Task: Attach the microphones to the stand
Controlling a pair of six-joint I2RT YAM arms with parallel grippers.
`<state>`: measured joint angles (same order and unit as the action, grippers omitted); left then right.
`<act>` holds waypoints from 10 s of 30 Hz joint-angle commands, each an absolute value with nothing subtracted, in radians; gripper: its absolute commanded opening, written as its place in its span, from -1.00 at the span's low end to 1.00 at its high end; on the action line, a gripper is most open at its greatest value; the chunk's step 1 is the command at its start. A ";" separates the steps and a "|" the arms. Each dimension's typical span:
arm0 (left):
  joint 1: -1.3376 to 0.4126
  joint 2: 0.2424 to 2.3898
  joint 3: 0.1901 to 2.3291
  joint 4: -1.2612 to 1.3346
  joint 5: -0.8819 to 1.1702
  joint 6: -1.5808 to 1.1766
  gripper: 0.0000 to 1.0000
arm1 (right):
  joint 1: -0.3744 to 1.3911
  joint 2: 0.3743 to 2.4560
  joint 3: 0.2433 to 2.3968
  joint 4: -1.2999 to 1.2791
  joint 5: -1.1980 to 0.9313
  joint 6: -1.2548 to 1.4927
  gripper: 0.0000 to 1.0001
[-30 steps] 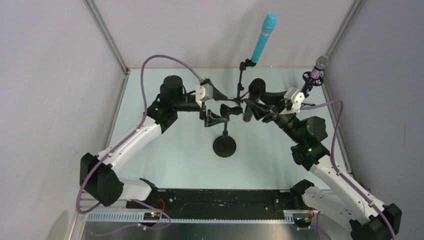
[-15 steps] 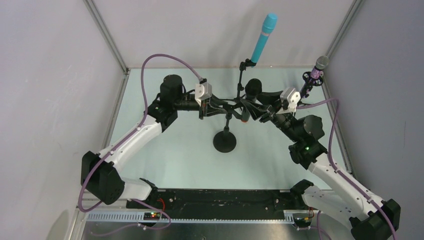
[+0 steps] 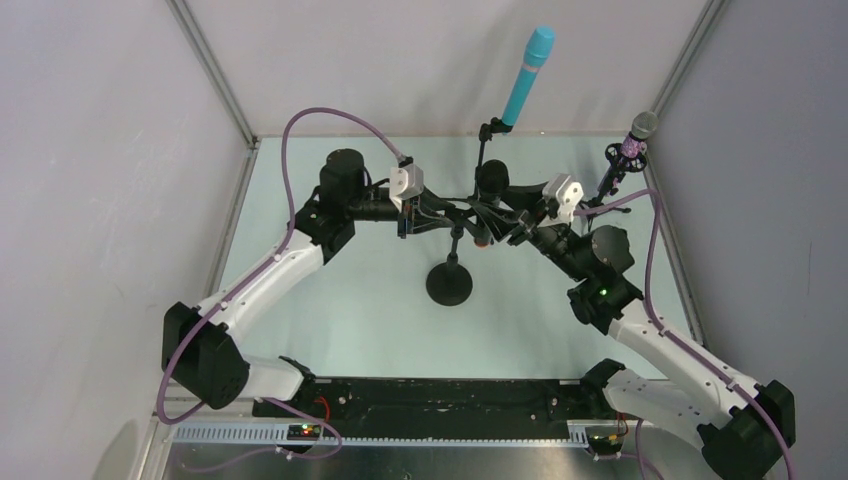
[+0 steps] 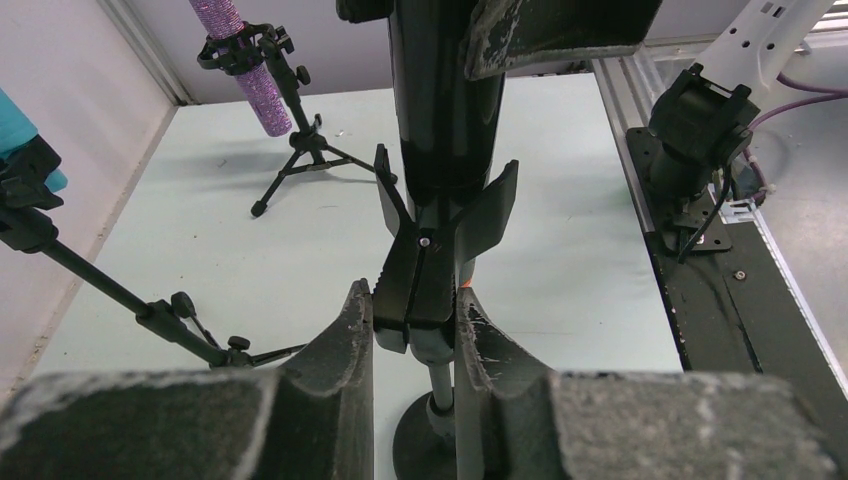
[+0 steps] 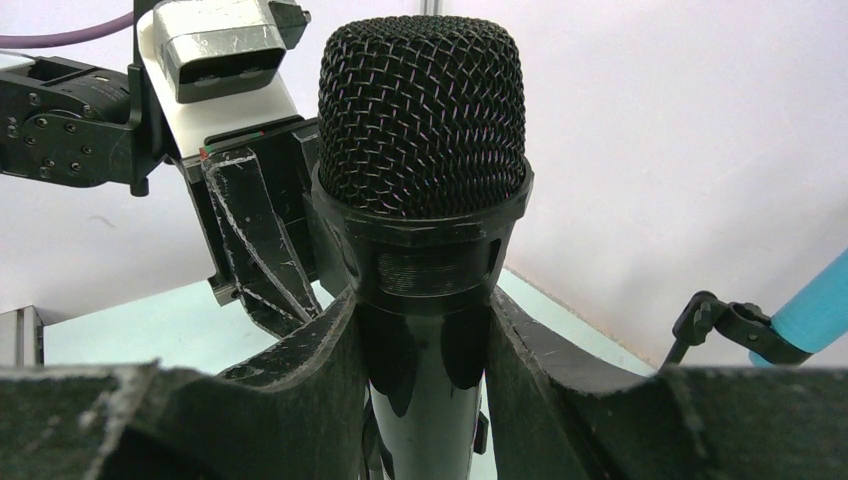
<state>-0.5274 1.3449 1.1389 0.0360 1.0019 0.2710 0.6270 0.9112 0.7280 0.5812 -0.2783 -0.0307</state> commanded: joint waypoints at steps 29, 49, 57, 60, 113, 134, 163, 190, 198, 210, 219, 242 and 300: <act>-0.523 1.349 1.147 0.046 1.004 0.283 -1.00 | 0.756 0.987 0.781 0.768 -0.017 0.010 -1.00; -0.523 1.353 1.152 0.044 0.994 0.273 0.19 | 0.762 1.021 0.767 0.806 0.000 0.004 -1.00; -0.525 1.325 1.134 0.044 0.944 0.290 0.99 | 0.762 1.033 0.767 0.818 -0.005 -0.020 -0.86; -0.525 1.321 1.135 0.044 0.940 0.289 0.99 | 0.763 1.038 0.767 0.821 -0.011 -0.020 -0.82; -0.524 1.245 1.185 0.102 0.879 0.101 0.55 | 0.762 0.782 0.719 0.505 0.062 -0.037 0.99; -0.527 1.322 1.235 0.092 0.859 0.036 -0.64 | 0.753 0.439 0.443 0.210 0.180 0.099 0.99; -0.613 1.369 1.207 -0.097 0.757 0.182 -1.00 | 0.745 0.430 0.380 0.142 0.215 0.169 0.99; -0.636 1.331 0.925 0.101 0.577 -0.002 -1.00 | 0.735 0.421 0.365 0.100 0.220 0.191 0.99; -0.642 1.339 0.870 0.113 0.554 0.029 -1.00 | 0.733 0.438 0.361 0.102 0.218 0.196 1.00; -0.643 1.301 0.916 0.137 0.503 0.024 -0.84 | 0.730 0.434 0.361 0.085 0.221 0.199 1.00; -0.640 1.209 0.974 0.224 0.445 -0.053 -0.02 | 0.730 0.434 0.361 0.083 0.211 0.204 0.99; -0.545 0.900 0.711 0.465 0.261 -0.305 0.99 | 0.728 0.397 0.361 0.049 0.206 0.222 1.00; -0.262 0.899 0.152 0.787 -0.491 0.078 0.99 | 0.278 0.650 0.006 0.652 0.315 -0.036 0.99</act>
<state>-0.3393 0.8989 0.2432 0.3653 -0.5426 0.0032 0.2886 0.6163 0.0540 0.2935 0.3458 0.0780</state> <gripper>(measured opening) 0.996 0.996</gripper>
